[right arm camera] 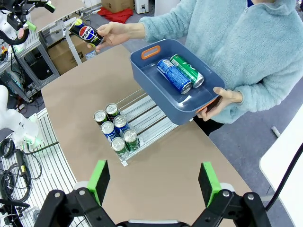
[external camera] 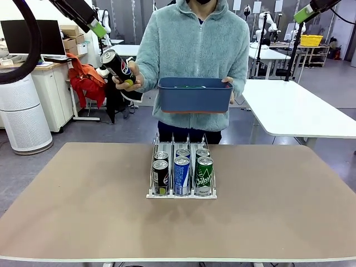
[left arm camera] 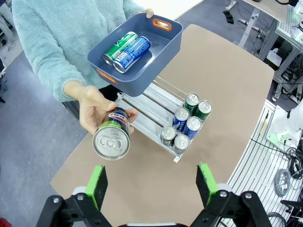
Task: Fill the beverage cans into the dispenser.
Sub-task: Pick up the Pepsi coke handed by the human.
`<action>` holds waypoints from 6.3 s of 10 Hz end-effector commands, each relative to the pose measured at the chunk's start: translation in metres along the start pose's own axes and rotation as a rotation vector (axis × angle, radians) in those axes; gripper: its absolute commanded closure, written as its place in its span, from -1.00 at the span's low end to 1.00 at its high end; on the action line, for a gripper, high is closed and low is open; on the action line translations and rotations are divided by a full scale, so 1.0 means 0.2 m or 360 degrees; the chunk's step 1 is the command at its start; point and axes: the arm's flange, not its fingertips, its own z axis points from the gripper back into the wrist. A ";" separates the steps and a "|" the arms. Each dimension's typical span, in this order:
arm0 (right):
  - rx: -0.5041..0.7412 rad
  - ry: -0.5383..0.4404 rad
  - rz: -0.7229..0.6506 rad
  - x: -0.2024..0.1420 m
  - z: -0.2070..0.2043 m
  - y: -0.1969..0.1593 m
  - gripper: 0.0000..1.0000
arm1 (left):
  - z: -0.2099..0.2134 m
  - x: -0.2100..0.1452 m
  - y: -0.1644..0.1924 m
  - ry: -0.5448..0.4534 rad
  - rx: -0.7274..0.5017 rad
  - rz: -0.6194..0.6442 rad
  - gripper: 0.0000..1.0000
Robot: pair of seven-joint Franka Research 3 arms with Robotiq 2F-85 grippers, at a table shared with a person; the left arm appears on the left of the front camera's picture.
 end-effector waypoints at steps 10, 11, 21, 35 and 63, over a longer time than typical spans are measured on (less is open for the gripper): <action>0.0007 0.0000 -0.0005 0.00 0.00 0.00 -1.00 | -0.31 -0.14 0.09 -0.0031 0.0061 -0.0076 -1.00; 0.0007 0.0000 -0.0005 0.00 0.00 0.00 -1.00 | -0.32 -0.14 0.11 -0.0035 0.0058 -0.0087 -1.00; 0.0007 0.0000 -0.0005 0.00 0.00 0.00 -1.00 | -0.44 -0.15 0.19 -0.0070 0.0050 -0.0093 -1.00; 0.0007 0.0000 -0.0005 0.00 0.00 0.00 -1.00 | -0.52 -0.13 0.21 -0.0017 0.0075 -0.0071 -1.00; 0.0007 0.0000 -0.0005 0.00 0.00 0.00 -1.00 | -0.52 -0.12 0.20 0.0031 0.0087 -0.0095 -0.02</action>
